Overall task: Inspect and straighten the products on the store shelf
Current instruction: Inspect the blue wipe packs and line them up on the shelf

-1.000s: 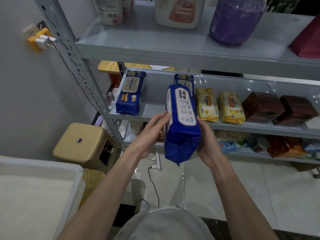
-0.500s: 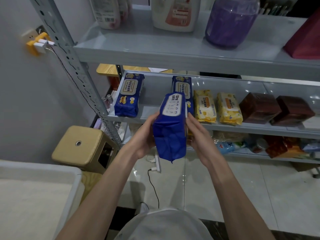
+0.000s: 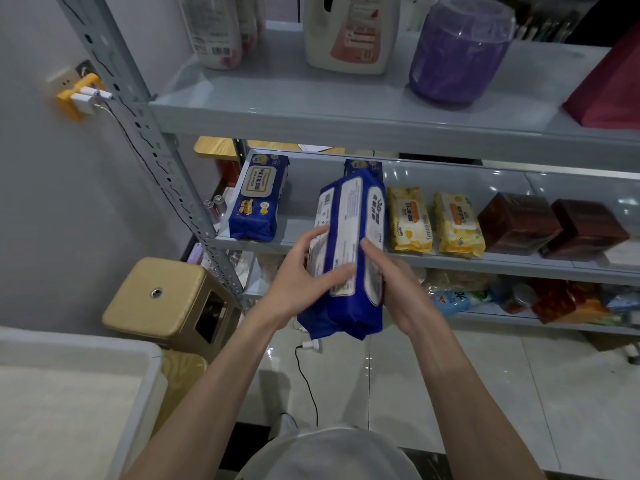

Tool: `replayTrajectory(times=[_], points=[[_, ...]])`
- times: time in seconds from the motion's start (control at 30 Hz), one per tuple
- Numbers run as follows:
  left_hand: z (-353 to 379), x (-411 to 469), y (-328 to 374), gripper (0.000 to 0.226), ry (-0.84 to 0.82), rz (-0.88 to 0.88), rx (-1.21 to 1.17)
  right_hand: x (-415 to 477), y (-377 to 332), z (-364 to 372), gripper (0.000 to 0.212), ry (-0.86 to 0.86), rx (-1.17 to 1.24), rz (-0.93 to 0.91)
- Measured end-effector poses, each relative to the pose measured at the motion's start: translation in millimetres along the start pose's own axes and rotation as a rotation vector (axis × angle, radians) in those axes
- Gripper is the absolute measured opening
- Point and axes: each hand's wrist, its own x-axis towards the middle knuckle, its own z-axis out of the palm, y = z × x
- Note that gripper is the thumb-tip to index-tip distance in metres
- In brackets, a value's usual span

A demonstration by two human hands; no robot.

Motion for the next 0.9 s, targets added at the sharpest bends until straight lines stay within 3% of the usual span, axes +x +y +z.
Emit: replayTrajectory(times=[0.13,0.23,0.4,0.5,0.77,0.9], points=[[-4.4,4.6,2.8,0.056,0.111,0.024,-0.016,1.9,4.9,-2.5,0.064,0.049,0.075,0.018],[-7.7,12.5,2.3,0.053,0.152,-0.095,-0.063,-0.2,6.6,-5.4,0.067,0.049,0.123,0.011],[-10.9,15.8,-5.4,0.054,-0.103,-0.323,-0.169,-3.6,6.0,-4.3,0.076,0.047,0.121,-0.040],[-11.8,14.5,-7.7,0.050,-0.086,-0.286,-0.210,-3.9,0.9,-7.7,0.077,0.037,0.045,-0.069],[-19.0,13.0,-7.6,0.062,-0.031,-0.212,-0.122,-0.7,-7.9,-14.5,0.040,-0.029,-0.089,-0.111],[-23.2,10.9,-7.4,0.074,-0.022,-0.164,-0.064,5.7,-3.0,-20.0,0.048,-0.045,-0.071,-0.106]])
